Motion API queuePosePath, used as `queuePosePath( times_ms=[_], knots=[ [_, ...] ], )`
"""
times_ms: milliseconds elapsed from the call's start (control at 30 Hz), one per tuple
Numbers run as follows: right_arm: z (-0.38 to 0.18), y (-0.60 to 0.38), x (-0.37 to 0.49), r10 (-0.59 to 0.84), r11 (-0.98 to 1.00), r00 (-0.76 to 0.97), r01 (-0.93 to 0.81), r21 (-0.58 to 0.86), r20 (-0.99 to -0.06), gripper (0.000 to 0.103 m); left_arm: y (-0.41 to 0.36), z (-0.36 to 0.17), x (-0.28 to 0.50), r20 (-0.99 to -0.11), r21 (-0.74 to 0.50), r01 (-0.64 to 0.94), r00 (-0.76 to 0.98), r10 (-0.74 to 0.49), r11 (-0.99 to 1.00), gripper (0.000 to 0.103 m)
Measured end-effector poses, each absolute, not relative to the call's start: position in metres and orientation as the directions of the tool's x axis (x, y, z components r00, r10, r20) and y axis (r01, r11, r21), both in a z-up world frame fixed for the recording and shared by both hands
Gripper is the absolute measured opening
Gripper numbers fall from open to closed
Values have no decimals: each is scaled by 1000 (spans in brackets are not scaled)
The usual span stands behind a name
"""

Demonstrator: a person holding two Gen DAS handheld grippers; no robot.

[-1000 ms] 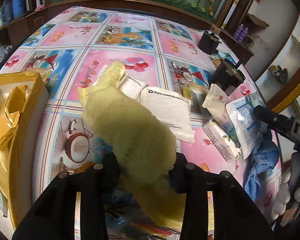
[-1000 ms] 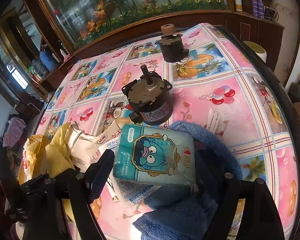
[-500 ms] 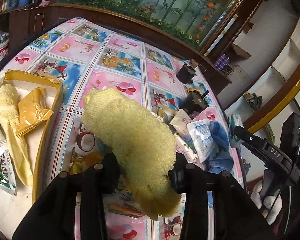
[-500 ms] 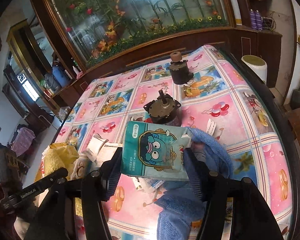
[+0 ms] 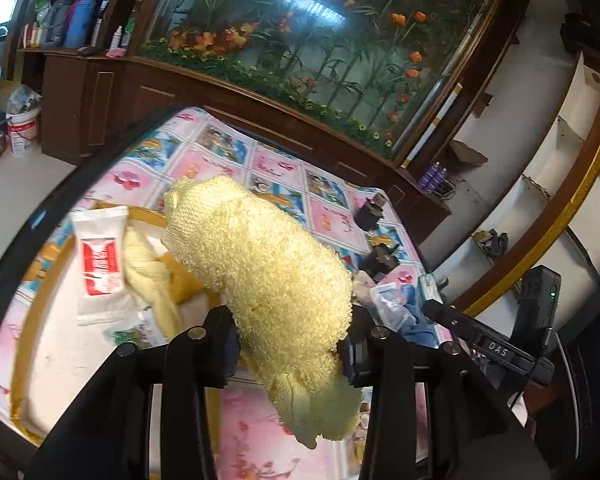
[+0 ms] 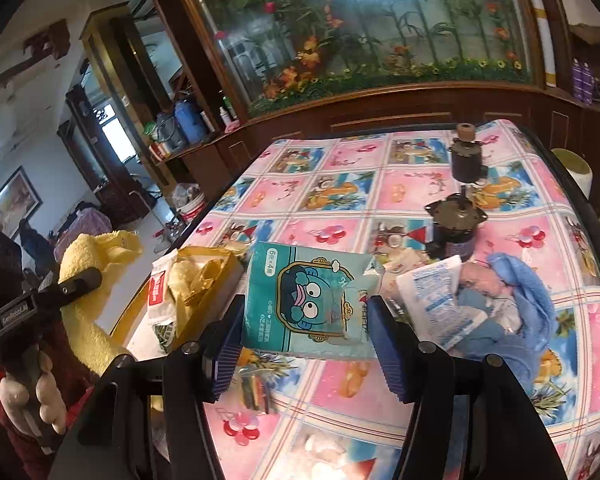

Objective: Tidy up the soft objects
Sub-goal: 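Carry the towel and teal pack into the white tray and open both grippers, then move both grippers back to the remaining items on the table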

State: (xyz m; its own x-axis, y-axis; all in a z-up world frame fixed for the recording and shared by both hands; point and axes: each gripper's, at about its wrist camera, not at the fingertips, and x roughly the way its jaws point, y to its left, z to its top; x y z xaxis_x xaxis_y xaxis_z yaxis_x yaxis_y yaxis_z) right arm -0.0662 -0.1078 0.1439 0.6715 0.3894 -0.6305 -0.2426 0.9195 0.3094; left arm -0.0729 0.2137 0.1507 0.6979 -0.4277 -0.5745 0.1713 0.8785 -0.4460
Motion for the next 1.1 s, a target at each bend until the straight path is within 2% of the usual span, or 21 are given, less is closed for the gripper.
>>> queuePosePath(
  times_ms=[333, 533, 833, 933, 1100],
  knots=[
    [138, -3, -60, 480, 868, 569, -415, 271, -667, 61, 277, 94, -58, -742, -298, -5, 630, -229, 954, 37],
    [123, 60, -58, 508, 832, 500, -495, 250, -701, 61, 287, 58, -39, -813, -232, -34, 555, -174, 972, 38],
    [91, 130, -43, 505, 799, 404, -552, 237, -763, 61, 291, 28, -22, -873, -162, -42, 472, -123, 986, 46],
    [82, 144, -37, 491, 800, 393, -556, 225, -777, 62, 297, 34, -29, -866, -181, -49, 482, -135, 982, 49],
    [69, 158, -24, 465, 812, 392, -547, 206, -794, 70, 305, 54, -41, -834, -204, -52, 533, -145, 978, 59]
  ],
)
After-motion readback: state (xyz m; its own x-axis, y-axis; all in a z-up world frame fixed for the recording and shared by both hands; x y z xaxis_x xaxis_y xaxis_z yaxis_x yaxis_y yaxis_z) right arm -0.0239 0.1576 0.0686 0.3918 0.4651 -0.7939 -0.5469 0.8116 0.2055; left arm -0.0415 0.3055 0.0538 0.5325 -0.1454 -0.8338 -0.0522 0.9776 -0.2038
